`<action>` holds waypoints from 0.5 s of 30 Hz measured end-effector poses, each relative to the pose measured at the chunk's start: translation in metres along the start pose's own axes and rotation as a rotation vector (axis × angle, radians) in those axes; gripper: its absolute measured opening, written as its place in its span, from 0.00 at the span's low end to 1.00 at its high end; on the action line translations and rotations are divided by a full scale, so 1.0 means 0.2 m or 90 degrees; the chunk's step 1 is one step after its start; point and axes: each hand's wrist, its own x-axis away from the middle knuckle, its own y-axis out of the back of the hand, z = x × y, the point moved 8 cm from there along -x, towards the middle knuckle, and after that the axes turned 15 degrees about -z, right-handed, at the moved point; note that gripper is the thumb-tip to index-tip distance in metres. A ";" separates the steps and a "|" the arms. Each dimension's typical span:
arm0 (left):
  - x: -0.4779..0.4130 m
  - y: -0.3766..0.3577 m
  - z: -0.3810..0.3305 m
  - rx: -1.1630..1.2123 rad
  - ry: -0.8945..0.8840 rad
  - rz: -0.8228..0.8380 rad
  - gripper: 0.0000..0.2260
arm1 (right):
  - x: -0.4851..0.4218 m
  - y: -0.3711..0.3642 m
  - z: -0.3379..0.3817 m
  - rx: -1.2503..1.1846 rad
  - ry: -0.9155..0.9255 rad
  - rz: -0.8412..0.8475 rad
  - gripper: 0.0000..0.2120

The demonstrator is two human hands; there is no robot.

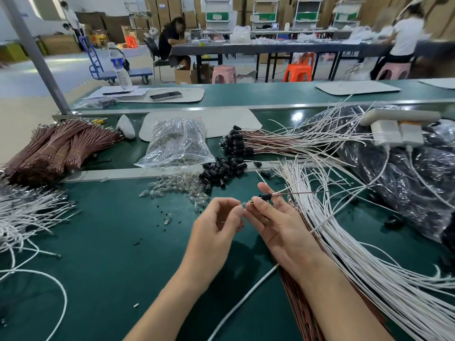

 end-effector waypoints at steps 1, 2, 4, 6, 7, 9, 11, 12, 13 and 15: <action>0.00 0.00 0.00 0.017 0.004 -0.004 0.02 | 0.00 0.00 0.00 0.006 0.003 -0.002 0.27; 0.00 0.00 0.01 0.031 0.009 -0.012 0.03 | 0.00 0.00 0.00 0.014 0.007 -0.004 0.27; 0.00 0.01 0.02 0.043 0.014 -0.024 0.05 | 0.00 0.00 0.00 0.032 0.011 -0.004 0.27; 0.00 0.01 0.02 0.041 0.012 -0.023 0.06 | 0.00 0.00 -0.01 0.045 0.015 -0.004 0.27; 0.00 0.01 0.02 0.041 0.010 -0.021 0.06 | 0.00 0.00 -0.01 0.048 0.016 -0.004 0.27; 0.00 0.01 0.02 0.040 0.002 -0.018 0.07 | 0.00 0.00 -0.01 0.052 0.018 -0.003 0.26; 0.00 0.01 0.02 0.043 -0.004 -0.019 0.07 | 0.00 -0.01 -0.01 0.059 0.020 -0.004 0.26; 0.00 0.01 0.02 0.043 -0.005 -0.020 0.07 | 0.00 -0.01 -0.01 0.062 0.021 -0.005 0.26; 0.00 0.01 0.02 0.041 -0.006 -0.020 0.07 | 0.00 -0.01 -0.01 0.064 0.022 -0.004 0.26; 0.00 0.01 0.02 0.033 -0.014 -0.021 0.07 | 0.01 -0.01 -0.02 0.066 0.023 -0.003 0.27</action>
